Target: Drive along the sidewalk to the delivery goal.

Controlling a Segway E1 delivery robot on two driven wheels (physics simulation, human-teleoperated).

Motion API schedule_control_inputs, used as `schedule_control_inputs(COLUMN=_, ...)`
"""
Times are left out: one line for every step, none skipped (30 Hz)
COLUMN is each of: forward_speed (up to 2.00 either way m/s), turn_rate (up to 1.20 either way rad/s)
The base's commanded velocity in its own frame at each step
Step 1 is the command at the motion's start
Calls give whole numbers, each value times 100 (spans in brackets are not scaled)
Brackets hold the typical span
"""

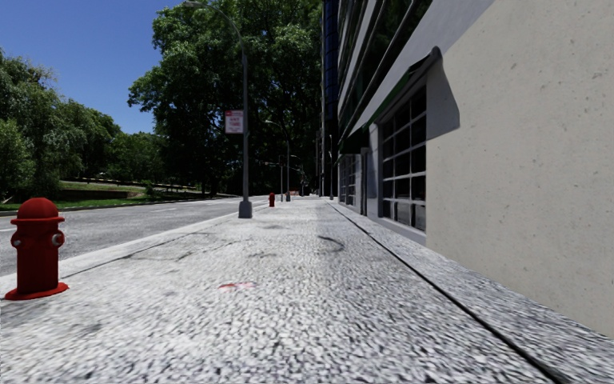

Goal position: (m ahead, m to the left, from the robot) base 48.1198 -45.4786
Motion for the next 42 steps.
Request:
schedule_control_inputs(forward_speed=198, turn_rate=0)
schedule_control_inputs(forward_speed=198, turn_rate=0)
schedule_control_inputs(forward_speed=198, turn_rate=0)
schedule_control_inputs(forward_speed=198, turn_rate=0)
schedule_control_inputs(forward_speed=198, turn_rate=0)
schedule_control_inputs(forward_speed=198, turn_rate=0)
schedule_control_inputs(forward_speed=198, turn_rate=0)
schedule_control_inputs(forward_speed=198, turn_rate=0)
schedule_control_inputs(forward_speed=198, turn_rate=0)
schedule_control_inputs(forward_speed=198, turn_rate=0)
schedule_control_inputs(forward_speed=198, turn_rate=0)
schedule_control_inputs(forward_speed=198, turn_rate=0)
schedule_control_inputs(forward_speed=198, turn_rate=0)
schedule_control_inputs(forward_speed=199, turn_rate=0)
schedule_control_inputs(forward_speed=199, turn_rate=0)
schedule_control_inputs(forward_speed=200, turn_rate=0)
schedule_control_inputs(forward_speed=200, turn_rate=0)
schedule_control_inputs(forward_speed=200, turn_rate=0)
schedule_control_inputs(forward_speed=200, turn_rate=0)
schedule_control_inputs(forward_speed=199, turn_rate=0)
schedule_control_inputs(forward_speed=200, turn_rate=0)
schedule_control_inputs(forward_speed=200, turn_rate=0)
schedule_control_inputs(forward_speed=200, turn_rate=0)
schedule_control_inputs(forward_speed=200, turn_rate=0)
schedule_control_inputs(forward_speed=200, turn_rate=0)
schedule_control_inputs(forward_speed=200, turn_rate=0)
schedule_control_inputs(forward_speed=200, turn_rate=0)
schedule_control_inputs(forward_speed=200, turn_rate=0)
schedule_control_inputs(forward_speed=200, turn_rate=0)
schedule_control_inputs(forward_speed=200, turn_rate=0)
schedule_control_inputs(forward_speed=200, turn_rate=0)
schedule_control_inputs(forward_speed=200, turn_rate=0)
schedule_control_inputs(forward_speed=200, turn_rate=0)
schedule_control_inputs(forward_speed=200, turn_rate=0)
schedule_control_inputs(forward_speed=200, turn_rate=0)
schedule_control_inputs(forward_speed=200, turn_rate=0)
schedule_control_inputs(forward_speed=200, turn_rate=0)
schedule_control_inputs(forward_speed=200, turn_rate=0)
schedule_control_inputs(forward_speed=200, turn_rate=0)
schedule_control_inputs(forward_speed=200, turn_rate=0)
schedule_control_inputs(forward_speed=200, turn_rate=0)
schedule_control_inputs(forward_speed=200, turn_rate=0)
